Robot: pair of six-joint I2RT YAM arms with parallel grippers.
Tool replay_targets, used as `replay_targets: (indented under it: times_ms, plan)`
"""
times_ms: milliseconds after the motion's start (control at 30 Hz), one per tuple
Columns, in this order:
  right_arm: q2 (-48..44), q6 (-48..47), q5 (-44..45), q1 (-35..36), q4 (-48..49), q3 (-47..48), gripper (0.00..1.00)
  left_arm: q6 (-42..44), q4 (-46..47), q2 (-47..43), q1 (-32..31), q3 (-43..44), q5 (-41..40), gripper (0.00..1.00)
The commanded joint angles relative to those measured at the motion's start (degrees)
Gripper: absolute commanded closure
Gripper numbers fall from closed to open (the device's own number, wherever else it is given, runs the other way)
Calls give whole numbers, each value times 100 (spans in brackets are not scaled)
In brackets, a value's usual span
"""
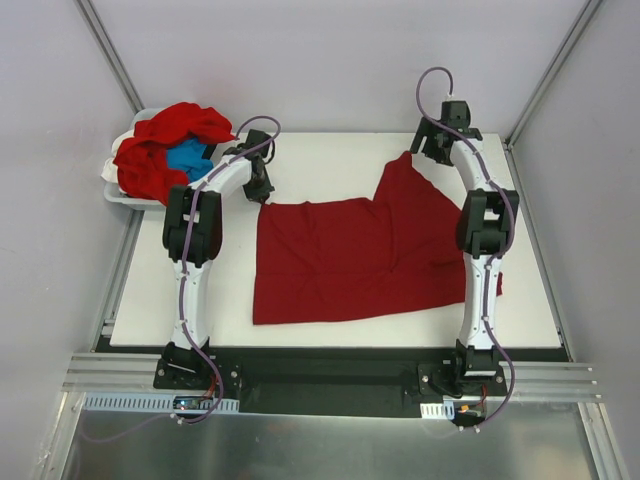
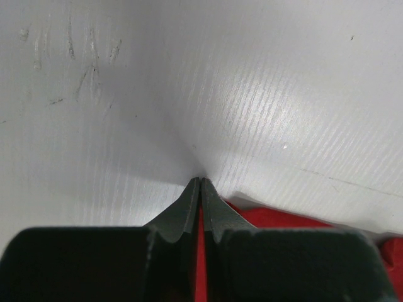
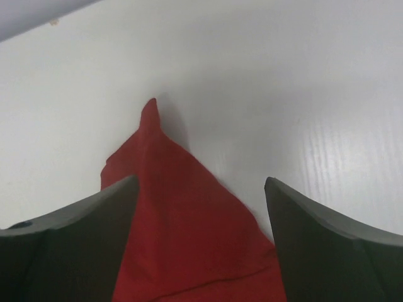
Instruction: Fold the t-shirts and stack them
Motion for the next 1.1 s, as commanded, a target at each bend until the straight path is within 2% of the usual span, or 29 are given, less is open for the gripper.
replay_targets:
  times_ms: [0, 233, 467, 600, 700, 733, 867, 967, 1067]
  plan:
    - [62, 395, -286, 11, -222, 54, 16, 139, -152, -157, 18, -109, 127, 100]
    - [-894, 660, -243, -24, -205, -1519, 15, 113, -152, -165, 27, -56, 232, 100]
    - [-1923, 283, 310, -94, -547, -1767, 7, 34, -143, -209, 27, -161, 346, 100]
    - [-2521, 176, 320, -68, -731, -2056, 3, 86, -126, -253, 27, -196, 338, 100]
    - [-2829, 272, 145, -24, -1065, -2538, 3, 95, -100, -297, 27, -232, 329, 100]
    - [-2986, 334, 109, -7, -1127, -2993, 2, 95, -108, -297, 27, -240, 346, 100]
    - [-3198, 606, 82, 55, -873, -4145, 2, 69, -73, -315, 27, -232, 417, 100]
    - [-3068, 616, 152, 64, -697, -4499, 2, 78, -64, -324, 27, -240, 434, 100]
    - [-2804, 510, 144, 64, -705, -4457, 2, 87, -56, -359, 27, -275, 417, 100]
